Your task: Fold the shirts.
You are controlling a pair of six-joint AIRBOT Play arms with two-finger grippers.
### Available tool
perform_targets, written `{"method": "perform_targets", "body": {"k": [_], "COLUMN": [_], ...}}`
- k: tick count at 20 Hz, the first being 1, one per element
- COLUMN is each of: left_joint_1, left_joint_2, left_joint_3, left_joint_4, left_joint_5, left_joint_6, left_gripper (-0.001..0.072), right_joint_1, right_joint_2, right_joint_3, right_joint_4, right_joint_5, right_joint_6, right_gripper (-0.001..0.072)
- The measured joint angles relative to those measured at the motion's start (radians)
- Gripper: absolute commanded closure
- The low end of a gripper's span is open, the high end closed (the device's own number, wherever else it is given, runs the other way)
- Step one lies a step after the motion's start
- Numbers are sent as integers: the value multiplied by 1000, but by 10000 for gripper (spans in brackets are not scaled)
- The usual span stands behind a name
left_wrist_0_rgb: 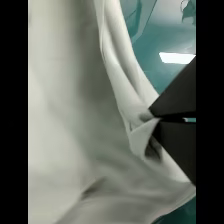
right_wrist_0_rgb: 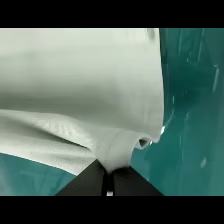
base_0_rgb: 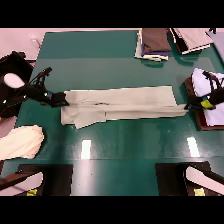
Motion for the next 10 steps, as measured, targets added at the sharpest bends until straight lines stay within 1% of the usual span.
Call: {"method": "perform_targets", "body": {"k": [4,5,6,7,8,10], "left_joint_1": [0,0,0,2,3,2], "left_joint_2": [-185,-211,-229,-243,-253,-265], "left_joint_3": [145,169,189,206,225,266], "left_joint_4": [3,3,3,5,3,1], "left_joint_5": [55,69,90,103,115,124], "left_joint_6": [20,21,20,13,0,-17], "left_gripper": [672,430,157,167,169,170], "right_joint_1": [61,76,90,101,106,103], "right_joint_2": [-182,-222,-261,-298,-328,-377], "right_joint_3": [159,198,239,280,318,385], "right_joint_4": [27,29,35,42,60,110], "right_joint_5": [-40,-48,-56,-64,-71,-72], "right_joint_6": [7,13,19,22,25,18], "right_gripper": [692,601,425,316,297,292]}}
